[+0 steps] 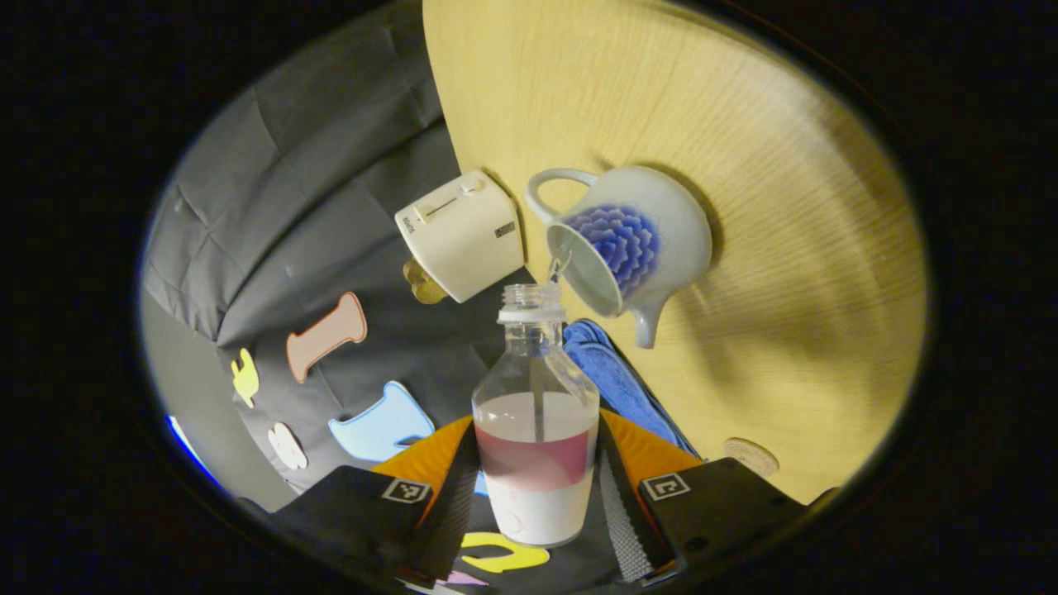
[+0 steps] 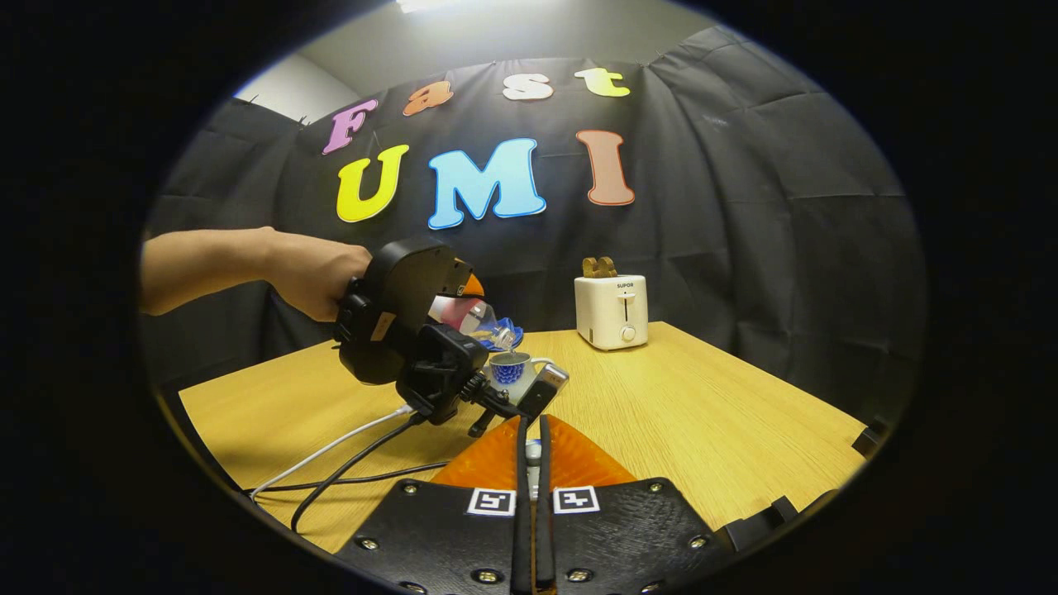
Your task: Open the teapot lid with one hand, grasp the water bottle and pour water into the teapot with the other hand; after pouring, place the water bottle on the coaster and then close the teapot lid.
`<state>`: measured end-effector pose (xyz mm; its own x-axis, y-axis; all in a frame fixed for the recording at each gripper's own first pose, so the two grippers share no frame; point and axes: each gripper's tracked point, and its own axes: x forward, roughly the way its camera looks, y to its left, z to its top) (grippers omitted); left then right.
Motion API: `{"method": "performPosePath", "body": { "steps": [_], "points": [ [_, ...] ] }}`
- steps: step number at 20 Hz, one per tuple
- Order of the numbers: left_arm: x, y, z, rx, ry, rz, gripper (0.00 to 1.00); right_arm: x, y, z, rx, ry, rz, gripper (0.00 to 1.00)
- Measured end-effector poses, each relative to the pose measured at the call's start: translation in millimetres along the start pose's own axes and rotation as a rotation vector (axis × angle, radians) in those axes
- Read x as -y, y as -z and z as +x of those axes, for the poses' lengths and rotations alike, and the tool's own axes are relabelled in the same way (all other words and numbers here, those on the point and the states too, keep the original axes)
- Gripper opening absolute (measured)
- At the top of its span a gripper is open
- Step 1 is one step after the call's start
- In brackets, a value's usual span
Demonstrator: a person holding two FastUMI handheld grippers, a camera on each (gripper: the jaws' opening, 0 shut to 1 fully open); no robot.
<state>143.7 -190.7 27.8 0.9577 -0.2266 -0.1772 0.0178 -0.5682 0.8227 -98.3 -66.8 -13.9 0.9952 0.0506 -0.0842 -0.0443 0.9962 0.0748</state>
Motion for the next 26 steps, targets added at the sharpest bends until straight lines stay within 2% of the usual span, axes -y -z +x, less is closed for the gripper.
{"method": "performPosePath", "body": {
  "steps": [5,16,20,26],
  "points": [
    [-2.4,3.1,1.6,-0.005,-0.004,0.025,0.84,0.9,0.0,0.2,0.0,0.002,-0.002,0.02],
    [1.6,8.3,2.9,-0.003,-0.001,-0.007,0.84,2.3,-0.2,-0.1,0.002,0.004,-0.001,0.02],
    [8.7,9.3,4.7,-0.003,0.003,-0.071,0.84,1.5,-0.6,0.0,0.005,0.001,0.001,0.02],
    [34.6,0.5,3.7,0.039,0.029,-0.269,0.84,0.3,-5.1,-2.8,0.02,-0.002,0.007,0.02]
  ]
}}
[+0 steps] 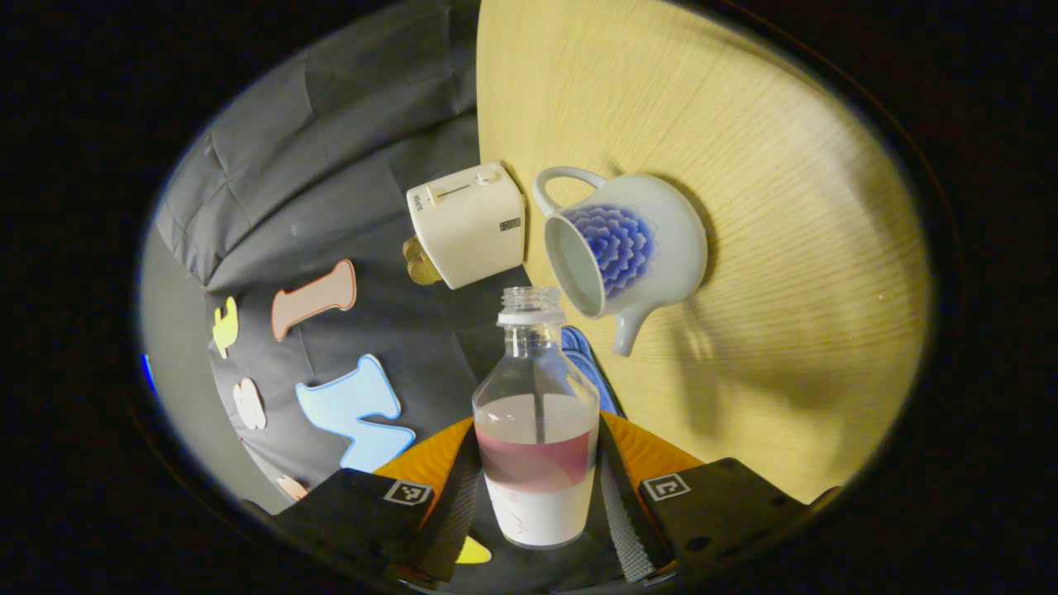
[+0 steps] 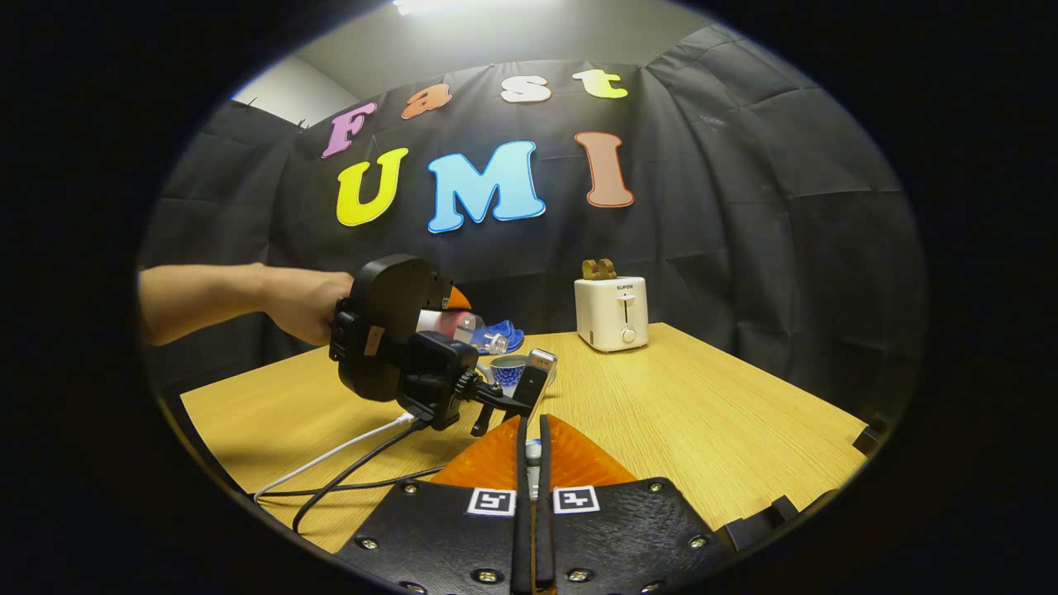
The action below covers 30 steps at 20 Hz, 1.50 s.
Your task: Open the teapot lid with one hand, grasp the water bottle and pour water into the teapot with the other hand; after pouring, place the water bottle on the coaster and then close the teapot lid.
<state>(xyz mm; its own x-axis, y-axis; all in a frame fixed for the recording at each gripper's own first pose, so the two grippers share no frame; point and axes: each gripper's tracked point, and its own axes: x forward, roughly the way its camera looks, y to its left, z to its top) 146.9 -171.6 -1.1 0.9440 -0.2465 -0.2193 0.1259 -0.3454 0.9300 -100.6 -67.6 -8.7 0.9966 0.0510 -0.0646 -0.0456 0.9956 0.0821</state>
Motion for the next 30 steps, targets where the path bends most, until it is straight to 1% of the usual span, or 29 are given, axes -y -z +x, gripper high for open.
{"method": "performPosePath", "body": {
  "steps": [3,6,10,12,14,16,17,18,19,20,22,24,26,27,28,30],
  "points": [
    [4.9,-4.7,0.6,0.038,-0.001,-0.139,0.84,-0.2,-10.9,-3.6,0.03,0.002,-0.001,0.02],
    [8.7,-1.1,-3.8,0.055,0.002,-0.337,0.84,-7.2,-23.6,-9.2,0.065,-0.015,0.004,0.02],
    [12.1,16.2,-19.6,0.045,-0.028,-0.569,0.84,-21.3,-49.6,-22.0,0.133,-0.037,-0.031,0.02],
    [17.0,32.4,-30.3,0.035,-0.036,-0.709,0.84,-27.8,-58.3,-23.9,0.153,-0.046,-0.044,0.02],
    [21.7,51.4,-42.3,0.026,-0.055,-0.911,0.84,-31.6,-62.9,-23.2,0.159,-0.05,-0.046,0.02],
    [18.3,81.0,-57.8,0.028,-0.111,-1.128,0.84,-35.3,-62.9,-16.9,0.151,-0.055,-0.055,0.02],
    [17.2,92.3,-67.4,0.041,-0.128,-1.244,0.84,-39.3,-55.5,-6.8,0.123,-0.065,-0.07,0.02],
    [24.7,112.3,-83.2,0.04,-0.143,-1.43,0.84,-46.3,-47.4,3.5,0.099,-0.092,-0.064,0.02],
    [33.1,125.0,-98.1,0.037,-0.154,-1.535,0.84,-53.8,-42.3,11.4,0.084,-0.119,-0.049,0.02],
    [40.0,138.0,-107.8,0.037,-0.168,-1.616,0.84,-58.2,-35.4,21.5,0.062,-0.134,-0.039,0.02],
    [46.5,164.1,-115.3,0.044,-0.212,-1.743,0.84,-66.3,-28.7,39.9,0.04,-0.153,-0.041,0.02],
    [52.2,186.7,-123.4,0.055,-0.229,-1.869,0.84,-73.3,-23.2,57.7,0.027,-0.165,-0.049,0.02],
    [55.7,211.0,-120.5,0.057,-0.268,-1.982,0.83,-80.2,-17.9,74.0,0.01,-0.179,-0.047,0.02],
    [58.1,219.9,-112.7,0.049,-0.272,-2.029,0.84,-83.4,-16.3,79.4,0.006,-0.187,-0.048,0.02],
    [61.9,225.6,-105.6,0.047,-0.263,-2.061,0.83,-85.5,-14.7,83.6,-0.001,-0.189,-0.05,0.02],
    [66.2,236.3,-90.2,0.033,-0.272,-2.077,0.83,-87.1,-15.7,88.2,0.003,-0.193,-0.057,0.02]
  ]
}}
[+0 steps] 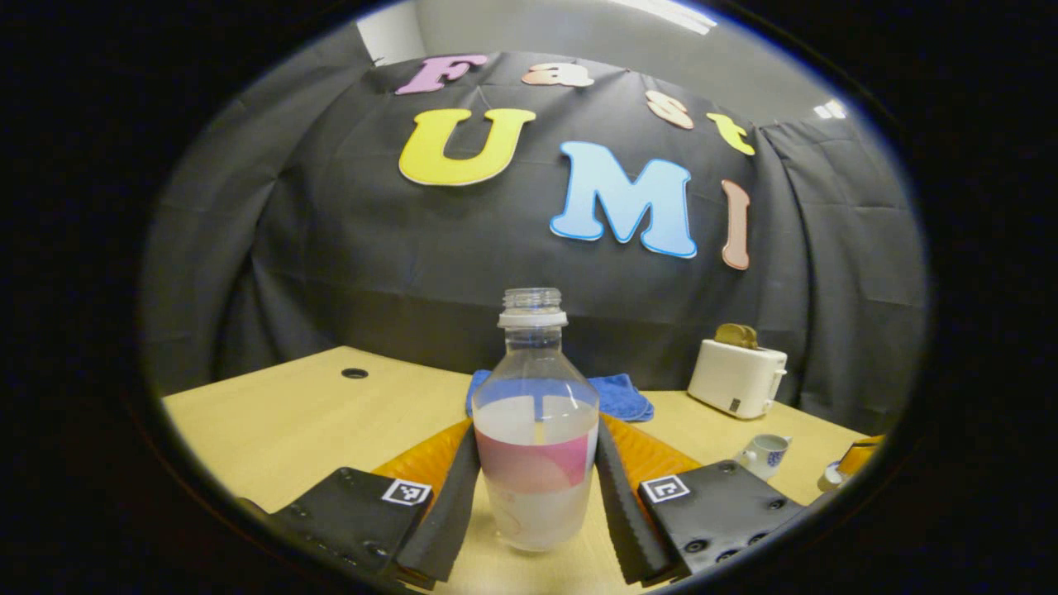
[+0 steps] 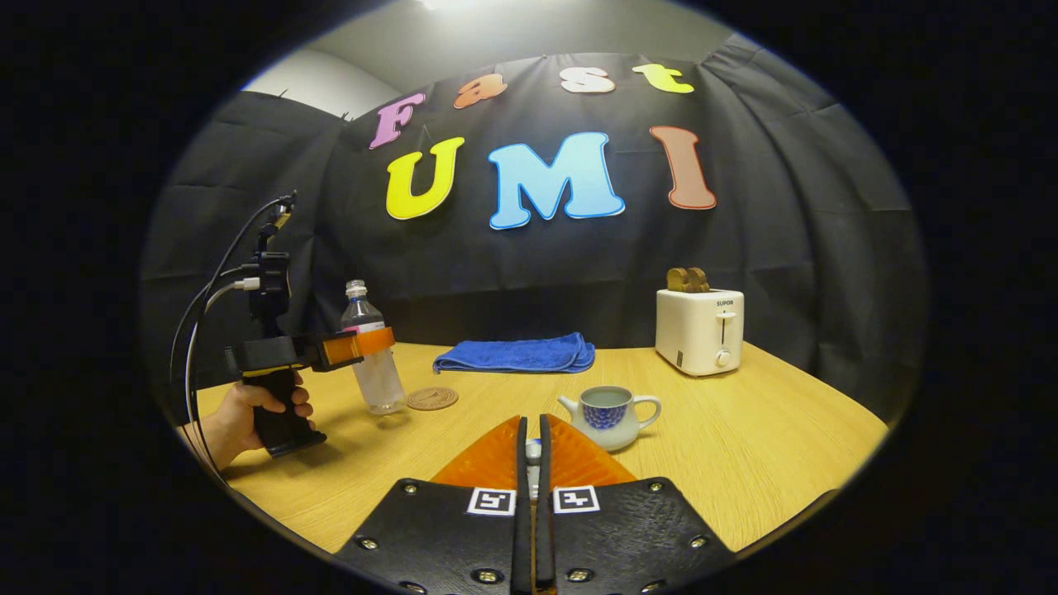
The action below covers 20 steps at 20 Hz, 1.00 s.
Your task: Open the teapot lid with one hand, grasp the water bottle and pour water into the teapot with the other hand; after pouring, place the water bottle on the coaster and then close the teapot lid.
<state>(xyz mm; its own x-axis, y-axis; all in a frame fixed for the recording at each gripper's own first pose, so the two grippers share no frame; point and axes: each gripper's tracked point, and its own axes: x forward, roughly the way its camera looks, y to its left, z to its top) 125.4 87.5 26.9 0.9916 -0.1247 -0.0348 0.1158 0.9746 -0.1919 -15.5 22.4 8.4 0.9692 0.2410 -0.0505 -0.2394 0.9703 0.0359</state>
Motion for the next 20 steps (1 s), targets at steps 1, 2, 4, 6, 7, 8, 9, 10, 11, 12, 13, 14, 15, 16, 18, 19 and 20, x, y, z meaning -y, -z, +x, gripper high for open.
{"method": "performPosePath", "body": {
  "steps": [1,2,4,6,7,8,9,10,11,12,13,14,15,16,18,19,20],
  "points": [
    [-5.6,-2.1,6.6,0.009,-0.012,0.005,0.83,0.6,0.3,1.8,-0.001,0.0,-0.003,0.02],
    [-9.0,-4.4,11.8,0.017,-0.021,0.014,0.83,1.0,0.9,3.4,0.0,0.0,-0.005,0.02],
    [-5.3,-10.6,24.9,0.029,-0.023,0.04,0.83,2.1,2.4,5.4,-0.002,0.0,-0.008,0.02],
    [4.2,-13.5,41.2,0.031,-0.016,0.095,0.83,3.4,4.0,6.9,-0.005,0.0,-0.002,0.02],
    [9.5,-15.0,48.2,0.038,-0.013,0.117,0.83,4.2,4.4,7.6,-0.006,0.002,0.0,0.02],
    [15.6,-14.8,53.9,0.037,-0.005,0.137,0.83,5.1,4.7,7.6,-0.007,0.004,-0.001,0.02],
    [20.0,-13.5,58.9,0.034,-0.001,0.157,0.83,5.2,5.3,8.4,-0.009,0.004,-0.003,0.02],
    [22.9,-10.1,64.4,0.03,0.002,0.175,0.83,5.2,6.7,8.5,-0.012,0.002,-0.004,0.02],
    [24.7,-5.9,69.3,0.024,0.004,0.186,0.83,4.2,7.3,8.9,-0.013,0.0,-0.005,0.02],
    [24.8,-0.3,73.0,0.02,-0.001,0.195,0.83,4.8,7.4,9.3,-0.014,-0.001,-0.005,0.02],
    [23.7,6.1,80.0,0.011,0.0,0.197,0.83,5.9,8.1,9.9,-0.015,-0.002,-0.001,0.02],
    [23.1,11.3,84.8,0.001,0.001,0.198,0.83,5.4,8.2,9.7,-0.014,-0.004,0.005,0.02],
    [18.9,16.1,88.2,-0.006,-0.008,0.203,0.83,5.6,7.1,9.8,-0.011,-0.006,0.01,0.02],
    [16.8,21.3,91.8,-0.014,-0.008,0.196,0.83,6.3,5.9,9.4,-0.007,-0.003,0.01,0.02],
    [18.0,18.8,95.5,0.003,-0.002,0.18,0.83,6.7,3.3,9.3,0.003,-0.003,0.01,0.02],
    [19.0,19.8,94.9,0.001,-0.004,0.175,0.83,6.3,2.6,9.6,0.005,-0.003,0.01,0.02],
    [18.5,19.7,95.4,0.004,-0.006,0.178,0.83,5.8,3.3,10.1,0.004,-0.004,0.007,0.02]
  ]
}}
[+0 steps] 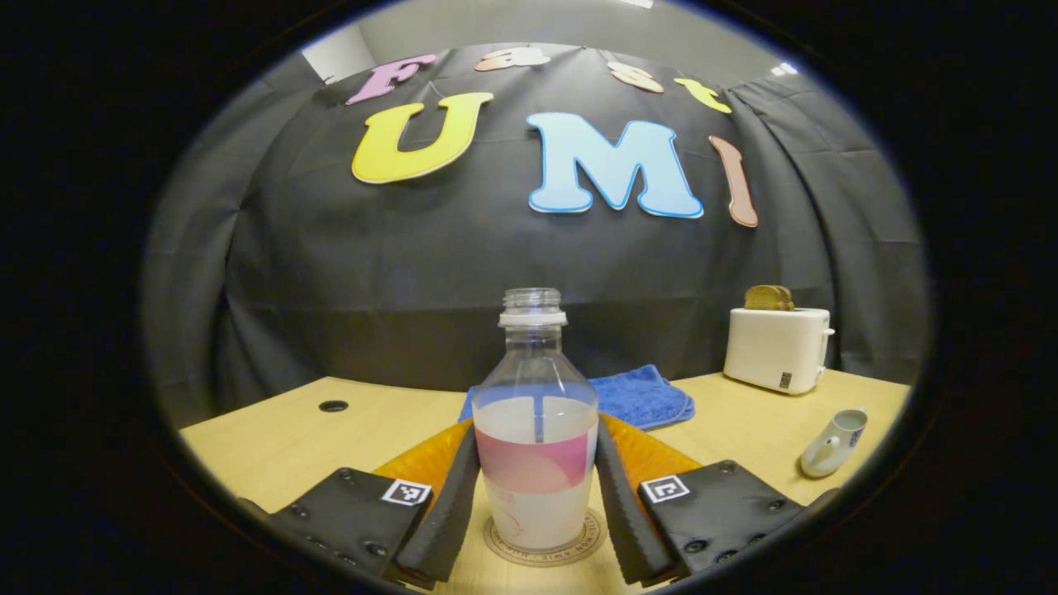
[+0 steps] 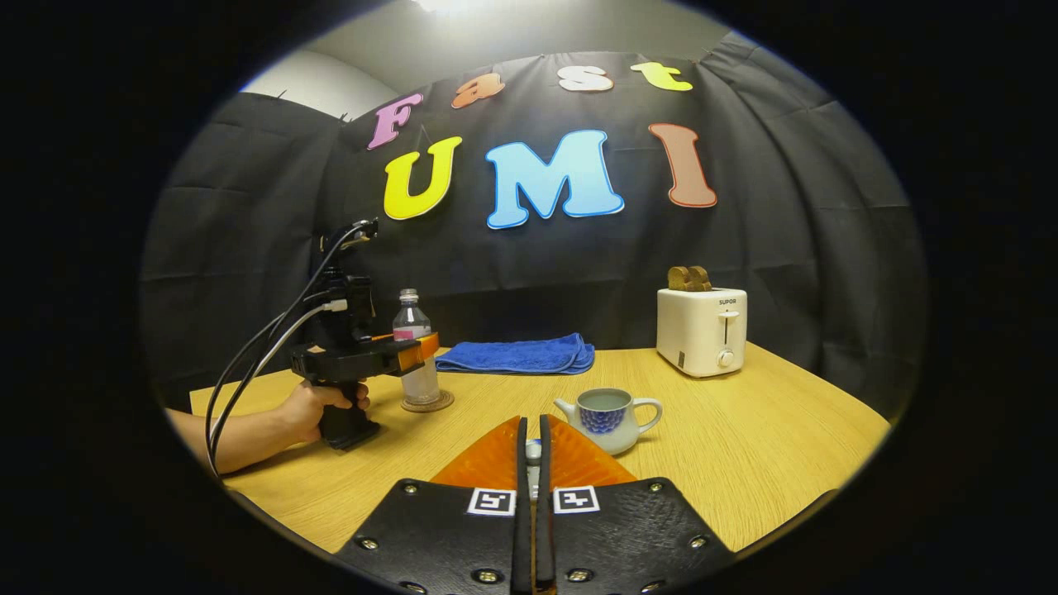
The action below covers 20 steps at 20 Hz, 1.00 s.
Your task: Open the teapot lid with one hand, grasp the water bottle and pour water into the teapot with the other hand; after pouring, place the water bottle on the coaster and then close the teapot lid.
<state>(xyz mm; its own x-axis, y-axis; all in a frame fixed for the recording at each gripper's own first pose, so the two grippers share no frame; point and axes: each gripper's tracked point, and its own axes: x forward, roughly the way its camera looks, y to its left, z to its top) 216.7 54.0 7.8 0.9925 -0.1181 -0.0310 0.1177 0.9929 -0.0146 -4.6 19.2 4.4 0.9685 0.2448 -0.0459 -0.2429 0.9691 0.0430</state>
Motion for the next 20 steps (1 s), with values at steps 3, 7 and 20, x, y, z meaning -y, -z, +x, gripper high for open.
{"method": "performPosePath", "body": {
  "steps": [3,7,20],
  "points": [
    [-0.5,0.7,-1.0,0.008,-0.009,0.006,0.84,0.4,1.3,2.0,-0.005,-0.002,0.005,0.02],
    [5.8,5.1,-0.6,-0.001,0.016,-0.021,0.88,5.8,6.4,2.5,-0.015,0.01,0.014,0.02],
    [-1.9,-29.3,-21.0,0.109,-0.034,0.008,0.99,9.1,3.9,0.9,-0.011,0.028,0.005,0.02]
  ]
}}
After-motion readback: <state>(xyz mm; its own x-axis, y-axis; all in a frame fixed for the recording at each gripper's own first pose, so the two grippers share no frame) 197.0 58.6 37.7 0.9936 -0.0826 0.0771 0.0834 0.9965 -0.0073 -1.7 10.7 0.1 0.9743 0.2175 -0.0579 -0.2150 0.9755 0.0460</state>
